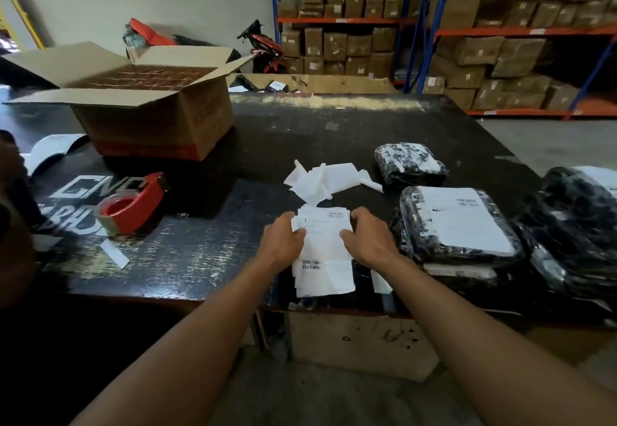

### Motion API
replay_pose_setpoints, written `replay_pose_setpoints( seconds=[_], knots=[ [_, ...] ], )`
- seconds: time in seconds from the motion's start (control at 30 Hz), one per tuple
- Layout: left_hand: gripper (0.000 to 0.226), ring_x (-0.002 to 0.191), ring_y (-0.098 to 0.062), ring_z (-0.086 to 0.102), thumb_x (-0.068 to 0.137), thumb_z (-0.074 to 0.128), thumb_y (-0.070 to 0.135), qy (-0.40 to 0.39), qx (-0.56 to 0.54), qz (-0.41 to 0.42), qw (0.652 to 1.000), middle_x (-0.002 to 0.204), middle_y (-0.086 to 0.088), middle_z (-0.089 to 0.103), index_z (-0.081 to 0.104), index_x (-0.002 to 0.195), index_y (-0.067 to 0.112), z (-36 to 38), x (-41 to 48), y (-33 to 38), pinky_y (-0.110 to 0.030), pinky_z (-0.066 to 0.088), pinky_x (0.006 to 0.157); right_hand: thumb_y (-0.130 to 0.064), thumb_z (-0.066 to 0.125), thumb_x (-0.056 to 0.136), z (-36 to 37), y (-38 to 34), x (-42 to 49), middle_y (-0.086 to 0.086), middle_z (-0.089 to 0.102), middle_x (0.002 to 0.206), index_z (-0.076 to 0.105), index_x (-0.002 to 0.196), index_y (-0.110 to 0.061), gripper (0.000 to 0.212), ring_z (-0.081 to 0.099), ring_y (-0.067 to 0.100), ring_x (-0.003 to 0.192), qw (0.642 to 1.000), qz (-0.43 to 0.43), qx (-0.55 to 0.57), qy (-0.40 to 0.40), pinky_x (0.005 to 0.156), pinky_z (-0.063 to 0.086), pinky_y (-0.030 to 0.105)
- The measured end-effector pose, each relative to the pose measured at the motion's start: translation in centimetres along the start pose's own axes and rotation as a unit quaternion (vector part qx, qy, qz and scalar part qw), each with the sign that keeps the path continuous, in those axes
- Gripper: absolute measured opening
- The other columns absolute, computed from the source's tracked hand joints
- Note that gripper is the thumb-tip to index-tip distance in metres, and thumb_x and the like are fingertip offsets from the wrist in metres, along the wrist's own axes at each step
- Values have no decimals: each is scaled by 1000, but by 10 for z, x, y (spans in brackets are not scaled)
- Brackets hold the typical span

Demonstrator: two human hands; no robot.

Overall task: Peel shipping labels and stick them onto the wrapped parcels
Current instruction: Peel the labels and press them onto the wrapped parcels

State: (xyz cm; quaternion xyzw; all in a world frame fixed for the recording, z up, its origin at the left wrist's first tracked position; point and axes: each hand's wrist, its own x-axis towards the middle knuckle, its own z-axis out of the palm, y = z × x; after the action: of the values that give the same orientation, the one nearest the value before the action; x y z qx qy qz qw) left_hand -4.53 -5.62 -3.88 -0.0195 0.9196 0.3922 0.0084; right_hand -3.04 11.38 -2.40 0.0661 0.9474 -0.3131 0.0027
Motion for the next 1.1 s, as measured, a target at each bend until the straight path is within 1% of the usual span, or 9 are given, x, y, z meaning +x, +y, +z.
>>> replay_pose_setpoints(
  seconds=[0.1, 0.2, 0.27, 0.4, 0.6, 0.77, 0.87, 0.97, 1.1],
  knots=[
    [40, 109, -21, 59, 98, 54, 25, 6, -25, -17, 1000, 128, -8, 63, 49, 135, 12, 2, 12, 0, -29, 44, 81, -30, 60, 93, 4, -6, 12, 15, 58, 129, 41, 135, -11, 50, 56, 36, 116, 999, 39, 33, -9, 88, 45, 37],
    [52, 122, -26, 56, 96, 58, 28, 15, -31, -31, 999, 136, -9, 57, 42, 144, 13, 4, 22, 2, -34, 46, 93, -32, 62, 93, 7, -9, 26, 12, 56, 134, 36, 142, -13, 58, 55, 33, 119, 997, 51, 56, -31, 89, 44, 36],
    [50, 116, -26, 61, 93, 63, 27, -4, -26, -13, 1000, 131, -7, 62, 48, 140, 17, 6, 26, -1, -37, 49, 94, -32, 64, 91, 9, -10, 33, 10, 55, 137, 36, 145, -16, 63, 54, 32, 123, 998, 34, 39, -42, 92, 44, 35],
    [52, 111, -26, 62, 88, 70, 29, -37, 21, -5, 999, 126, -7, 64, 56, 137, 19, 7, 36, -9, -38, 52, 95, -29, 67, 90, 14, -5, 39, 8, 56, 140, 48, 143, -16, 57, 53, 29, 126, 998, 13, -12, -60, 99, 43, 33],
    [49, 99, -25, 67, 85, 75, 27, -32, 44, -12, 998, 123, -10, 65, 61, 130, 13, 16, 40, -16, -35, 57, 84, -29, 73, 86, 27, 6, 42, 12, 59, 133, 62, 131, -11, 49, 58, 27, 118, 999, 11, -18, -47, 97, 48, 32],
    [42, 109, -25, 57, 85, 74, 30, -13, 85, 8, 996, 124, -11, 56, 67, 124, 15, 17, 40, -17, -34, 50, 89, -30, 66, 92, 33, 3, 37, 9, 46, 122, 70, 117, -13, 31, 56, 31, 107, 997, 1, -74, -21, 89, 50, 38],
    [43, 109, -26, 57, 84, 74, 34, 5, 89, 7, 996, 123, -10, 55, 67, 123, 18, 14, 37, -14, -39, 54, 89, -35, 62, 94, 29, -3, 32, 8, 45, 125, 68, 123, -20, 33, 46, 30, 117, 992, -10, -124, 3, 97, 46, 45],
    [43, 102, -24, 64, 84, 75, 35, 25, 45, 23, 998, 120, -9, 66, 67, 123, 19, 6, 33, -7, -40, 56, 87, -37, 62, 93, 15, -11, 29, 8, 47, 127, 65, 128, -25, 37, 53, 30, 114, 996, -2, -85, 24, 96, 48, 42],
    [44, 104, -21, 67, 86, 74, 25, 51, -106, 30, 993, 121, -9, 69, 65, 126, 13, -14, 29, 18, -38, 55, 92, -38, 65, 89, -12, -27, 22, 5, 61, 126, 68, 122, -26, 35, 62, 28, 107, 998, -5, 0, 55, 91, 50, 37]
  ],
)
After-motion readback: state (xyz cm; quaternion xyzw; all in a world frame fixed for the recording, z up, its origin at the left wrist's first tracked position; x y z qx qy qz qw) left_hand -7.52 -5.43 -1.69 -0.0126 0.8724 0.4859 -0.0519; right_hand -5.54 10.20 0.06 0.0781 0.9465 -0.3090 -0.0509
